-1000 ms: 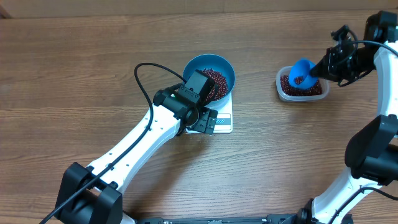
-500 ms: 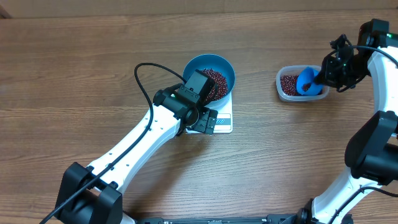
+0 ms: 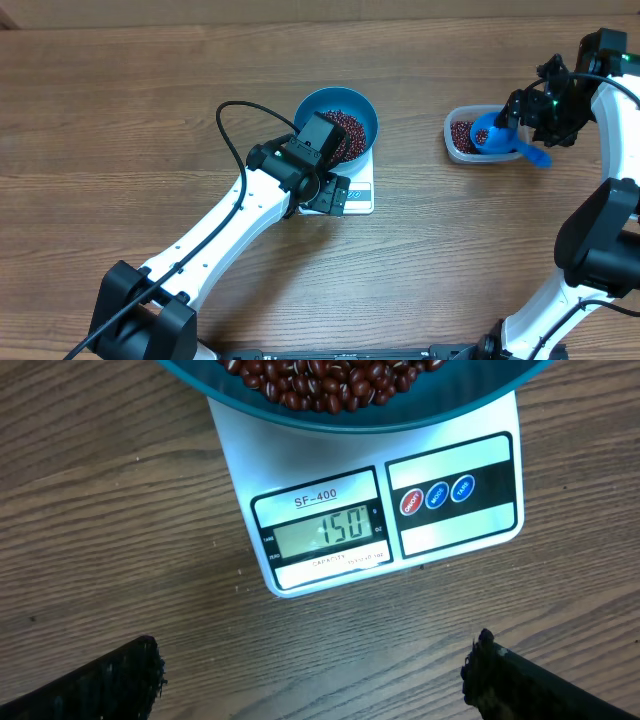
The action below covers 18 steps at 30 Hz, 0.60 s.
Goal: Scoop item into bowl and weigh 150g on scale
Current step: 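Lower the blue scoop into the clear bean container with the right gripper, then open the right gripper to release the scoop in the container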
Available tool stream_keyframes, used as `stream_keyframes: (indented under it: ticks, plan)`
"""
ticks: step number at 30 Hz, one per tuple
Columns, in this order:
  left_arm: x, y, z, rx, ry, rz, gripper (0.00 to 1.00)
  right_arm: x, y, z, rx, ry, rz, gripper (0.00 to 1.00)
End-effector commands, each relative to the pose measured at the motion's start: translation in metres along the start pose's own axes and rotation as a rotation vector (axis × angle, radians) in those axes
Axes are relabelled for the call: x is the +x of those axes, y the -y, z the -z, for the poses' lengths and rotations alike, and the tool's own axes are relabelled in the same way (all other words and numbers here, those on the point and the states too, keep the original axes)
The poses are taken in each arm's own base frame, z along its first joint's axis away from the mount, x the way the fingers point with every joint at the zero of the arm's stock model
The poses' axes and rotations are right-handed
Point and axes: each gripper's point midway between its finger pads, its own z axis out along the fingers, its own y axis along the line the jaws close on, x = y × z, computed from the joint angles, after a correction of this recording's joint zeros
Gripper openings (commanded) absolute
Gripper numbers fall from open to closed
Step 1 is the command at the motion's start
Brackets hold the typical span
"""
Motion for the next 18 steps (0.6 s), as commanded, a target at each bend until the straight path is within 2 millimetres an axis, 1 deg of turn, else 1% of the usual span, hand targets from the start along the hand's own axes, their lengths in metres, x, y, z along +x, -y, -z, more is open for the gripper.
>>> stream_keyframes:
  ticks: [1,8,11,13,18]
  plan:
    - [-0.003,0.003,0.004,0.013,0.012,0.007,1.00,-0.002,0.009,0.000,0.044,0.009,-0.009,0.86]
    - [-0.003,0.003,0.004,0.013,0.012,0.006,1.00,-0.010,0.009,0.000,0.045,0.039,-0.016,0.89]
    - [-0.003,0.003,0.004,0.013,0.012,0.007,1.00,-0.013,0.009,0.000,0.043,0.055,-0.048,0.91]
    - [-0.003,0.003,0.004,0.013,0.012,0.007,1.00,-0.016,0.009,0.001,0.042,0.066,-0.081,1.00]
    - [-0.003,0.003,0.004,0.013,0.012,0.007,1.00,-0.019,0.004,0.000,0.019,0.076,-0.084,1.00]
